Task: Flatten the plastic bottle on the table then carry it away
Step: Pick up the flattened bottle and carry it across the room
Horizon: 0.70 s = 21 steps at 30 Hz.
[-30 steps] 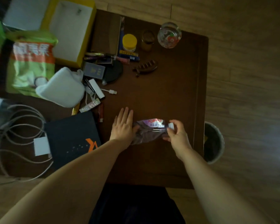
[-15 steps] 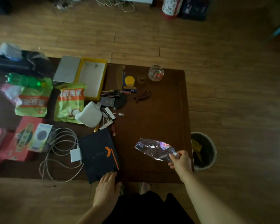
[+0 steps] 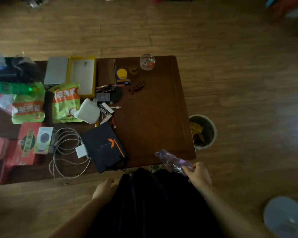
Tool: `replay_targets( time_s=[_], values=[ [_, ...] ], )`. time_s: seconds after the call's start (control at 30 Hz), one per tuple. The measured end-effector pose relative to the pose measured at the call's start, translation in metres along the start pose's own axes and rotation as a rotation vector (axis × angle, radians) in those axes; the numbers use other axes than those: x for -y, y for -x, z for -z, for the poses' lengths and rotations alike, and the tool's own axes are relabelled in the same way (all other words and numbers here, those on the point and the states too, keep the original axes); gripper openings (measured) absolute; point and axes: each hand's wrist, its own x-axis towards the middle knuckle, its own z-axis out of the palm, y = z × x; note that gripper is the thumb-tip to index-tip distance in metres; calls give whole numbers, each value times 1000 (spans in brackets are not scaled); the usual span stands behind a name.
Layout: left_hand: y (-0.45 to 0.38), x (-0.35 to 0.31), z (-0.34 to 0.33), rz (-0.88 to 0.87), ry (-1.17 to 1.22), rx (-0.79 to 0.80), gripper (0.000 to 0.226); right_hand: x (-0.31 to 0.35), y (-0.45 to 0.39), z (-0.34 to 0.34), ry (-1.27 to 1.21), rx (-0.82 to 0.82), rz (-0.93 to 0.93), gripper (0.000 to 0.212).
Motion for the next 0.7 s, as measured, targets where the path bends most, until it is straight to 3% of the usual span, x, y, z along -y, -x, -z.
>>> replay_targets(
  time_s=[0.17,0.33,0.47,0.57,0.7],
  values=[
    [-4,2,11,-79,-106,84,38,-60,40,6,-153,-1,-113,37],
    [-1,-22,8,-168,-89,56,25,-112,50,15,-289,-15,-266,37],
    [0,-65,-9,-144,-44,95,24,-148,37,37,-381,-113,-350,37],
    [2,-111,-36,-153,-43,73,19,-182,16,63,-449,-61,-383,36],
    [6,-188,-86,-99,-91,70,24,-234,-29,125,-347,71,-393,32]
  ],
)
